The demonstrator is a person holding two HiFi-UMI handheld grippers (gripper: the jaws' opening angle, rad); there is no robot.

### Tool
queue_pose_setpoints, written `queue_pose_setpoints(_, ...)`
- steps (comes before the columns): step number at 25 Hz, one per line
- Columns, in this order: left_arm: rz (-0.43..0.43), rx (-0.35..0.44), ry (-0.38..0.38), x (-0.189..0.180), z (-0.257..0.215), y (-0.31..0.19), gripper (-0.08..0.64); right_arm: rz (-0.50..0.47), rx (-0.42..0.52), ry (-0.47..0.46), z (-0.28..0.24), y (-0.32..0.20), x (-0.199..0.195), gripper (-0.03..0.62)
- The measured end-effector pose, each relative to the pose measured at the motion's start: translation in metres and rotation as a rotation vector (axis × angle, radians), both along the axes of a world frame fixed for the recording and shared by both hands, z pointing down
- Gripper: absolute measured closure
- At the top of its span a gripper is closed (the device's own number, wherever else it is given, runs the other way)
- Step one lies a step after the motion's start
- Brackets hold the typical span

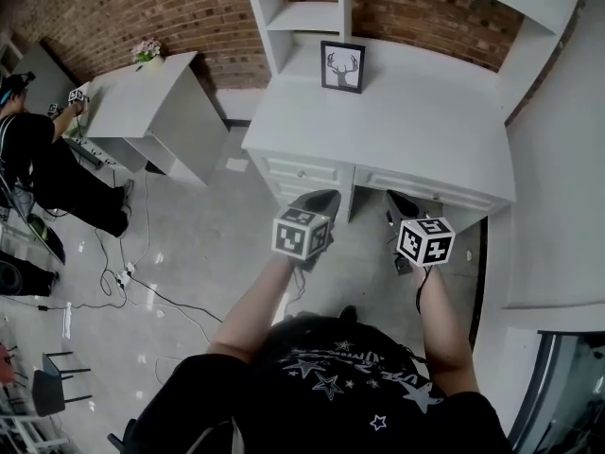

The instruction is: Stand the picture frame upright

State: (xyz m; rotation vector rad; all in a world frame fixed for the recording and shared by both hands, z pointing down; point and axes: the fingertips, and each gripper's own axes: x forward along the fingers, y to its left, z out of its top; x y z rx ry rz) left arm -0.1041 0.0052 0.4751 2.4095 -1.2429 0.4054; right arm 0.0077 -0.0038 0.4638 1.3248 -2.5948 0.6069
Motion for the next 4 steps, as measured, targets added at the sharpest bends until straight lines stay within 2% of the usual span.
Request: queue_pose_setpoints(4, 0.014, 0.009, 0.014, -0.0102, -0.0085, -0.0022, 0.541, 0.007, 0.017, 0.003, -0.0129, 0.0013, -0.0064, 0.578)
